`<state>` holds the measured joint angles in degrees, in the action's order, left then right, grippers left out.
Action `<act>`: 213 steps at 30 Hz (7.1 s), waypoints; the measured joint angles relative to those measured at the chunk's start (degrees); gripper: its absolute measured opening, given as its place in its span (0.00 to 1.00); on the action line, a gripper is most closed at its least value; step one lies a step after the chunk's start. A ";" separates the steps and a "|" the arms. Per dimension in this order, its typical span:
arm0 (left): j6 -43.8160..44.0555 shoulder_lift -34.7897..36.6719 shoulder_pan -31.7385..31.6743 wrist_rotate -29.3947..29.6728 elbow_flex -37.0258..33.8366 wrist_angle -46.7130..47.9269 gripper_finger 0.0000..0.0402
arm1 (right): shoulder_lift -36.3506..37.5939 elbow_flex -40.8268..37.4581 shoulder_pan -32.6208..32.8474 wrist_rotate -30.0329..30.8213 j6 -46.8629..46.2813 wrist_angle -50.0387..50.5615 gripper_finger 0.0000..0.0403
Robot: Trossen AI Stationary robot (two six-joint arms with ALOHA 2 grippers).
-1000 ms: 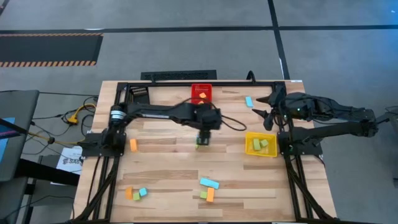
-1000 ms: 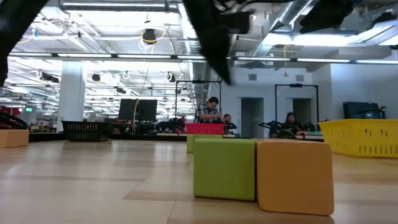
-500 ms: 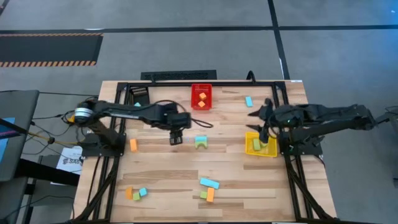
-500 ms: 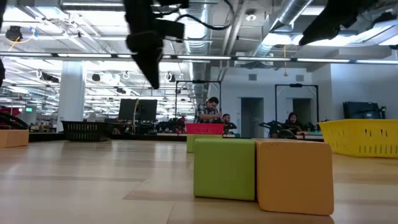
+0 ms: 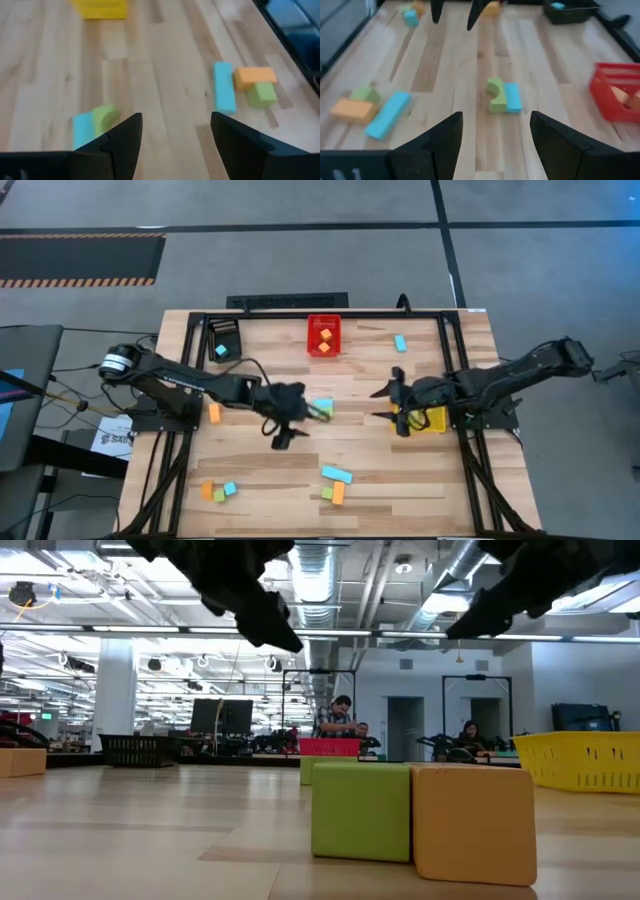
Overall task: Sort & place blocks by color
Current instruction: Put the blue block into the black bin
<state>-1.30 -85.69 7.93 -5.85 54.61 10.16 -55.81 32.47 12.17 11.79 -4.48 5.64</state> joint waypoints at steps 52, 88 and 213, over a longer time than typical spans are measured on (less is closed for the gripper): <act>-3.30 -30.89 13.76 4.00 1.88 -39.93 0.56 | -33.77 13.87 31.21 21.18 -26.09 -12.95 0.63; 14.57 -7.69 16.18 11.46 4.94 12.24 0.56 | -34.56 13.83 24.52 12.51 -25.51 -13.67 0.63; 34.51 15.09 -45.19 29.55 -1.53 54.22 0.26 | -6.99 -2.18 6.77 2.34 1.32 -16.02 0.49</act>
<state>33.21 -70.61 -37.26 23.70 53.08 64.38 -62.80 30.30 18.94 14.13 -3.16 -10.38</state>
